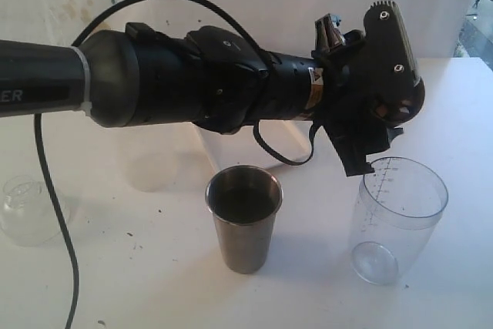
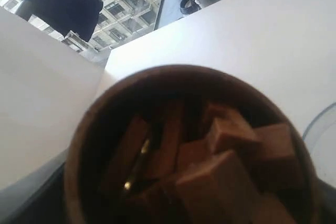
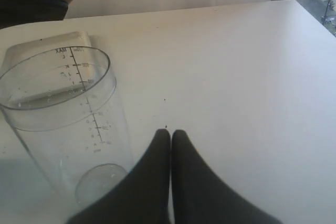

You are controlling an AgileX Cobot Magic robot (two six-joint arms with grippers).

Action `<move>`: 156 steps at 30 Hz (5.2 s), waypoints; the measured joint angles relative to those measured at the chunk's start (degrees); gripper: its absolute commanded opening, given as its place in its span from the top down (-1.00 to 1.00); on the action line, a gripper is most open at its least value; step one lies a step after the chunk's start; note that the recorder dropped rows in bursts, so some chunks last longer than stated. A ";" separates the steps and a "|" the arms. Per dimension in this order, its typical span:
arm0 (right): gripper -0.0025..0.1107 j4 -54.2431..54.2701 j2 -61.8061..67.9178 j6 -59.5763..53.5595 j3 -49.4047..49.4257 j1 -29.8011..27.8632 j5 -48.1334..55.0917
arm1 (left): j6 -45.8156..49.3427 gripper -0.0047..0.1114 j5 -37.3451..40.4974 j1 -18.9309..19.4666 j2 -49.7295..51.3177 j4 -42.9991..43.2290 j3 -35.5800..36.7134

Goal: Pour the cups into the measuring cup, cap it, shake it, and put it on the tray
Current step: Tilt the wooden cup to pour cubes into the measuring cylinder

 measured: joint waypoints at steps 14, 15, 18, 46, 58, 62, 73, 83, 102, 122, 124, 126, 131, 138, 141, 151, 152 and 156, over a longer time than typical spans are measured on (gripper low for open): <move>0.96 0.00 0.00 0.00 0.00 0.00 0.00 | 8.25 0.92 0.42 0.00 1.08 0.00 -0.54; 0.96 0.00 0.00 0.00 0.00 0.00 0.00 | 8.53 0.92 0.65 0.00 1.49 0.00 -0.54; 0.96 0.00 0.00 0.00 0.00 0.00 0.00 | 9.66 0.92 0.78 0.00 1.75 0.00 -0.54; 0.96 0.00 0.00 0.04 0.00 0.00 0.00 | 16.54 0.92 7.37 -3.37 1.75 0.00 -0.54; 0.96 0.00 0.00 0.14 0.00 0.00 0.00 | 17.99 0.92 7.25 -4.42 1.75 0.00 -0.54; 0.96 0.00 0.00 0.14 0.00 0.00 0.00 | 20.98 0.92 8.17 -4.42 1.75 0.00 -0.54; 0.96 0.00 0.00 0.14 0.00 0.00 0.00 | 25.54 0.92 13.12 -4.69 1.75 0.00 -0.54; 0.96 0.00 0.00 0.14 0.00 0.40 0.00 | 26.74 0.92 17.13 -7.40 1.75 0.00 -0.54; 0.96 0.00 0.00 0.14 0.00 0.78 0.00 | 32.54 0.92 19.84 -7.40 1.77 -0.24 3.80; 0.96 0.00 0.00 0.14 0.00 0.78 0.00 | 36.14 0.92 24.59 -10.74 1.30 -0.36 2.18; 0.96 0.00 0.00 0.14 0.00 0.78 0.00 | 38.10 0.92 25.65 -10.74 1.30 -0.36 2.18; 0.96 0.00 0.00 0.14 0.00 0.78 0.00 | 40.03 0.92 26.33 -10.74 1.30 -0.36 2.18; 0.96 0.00 0.00 0.14 0.00 0.78 0.00 | 41.92 0.92 26.33 -10.74 1.30 -0.36 2.18; 0.96 0.00 0.00 0.14 0.00 0.78 0.00 | 42.03 0.92 26.47 -11.24 1.30 -0.36 2.18; 0.96 0.00 0.00 0.14 0.00 0.78 0.00 | 42.03 0.92 26.56 -11.83 1.30 -0.36 2.18; 0.96 0.00 0.00 0.14 0.00 0.87 0.00 | 46.10 0.92 26.68 -11.94 1.30 -0.36 2.18; 0.96 0.00 0.00 0.14 0.00 0.87 0.00 | 46.54 0.92 26.68 -11.94 1.30 -0.36 2.18; 0.96 0.00 0.00 0.14 0.00 0.87 0.00 | 47.28 0.92 26.76 -11.94 1.30 -0.36 2.18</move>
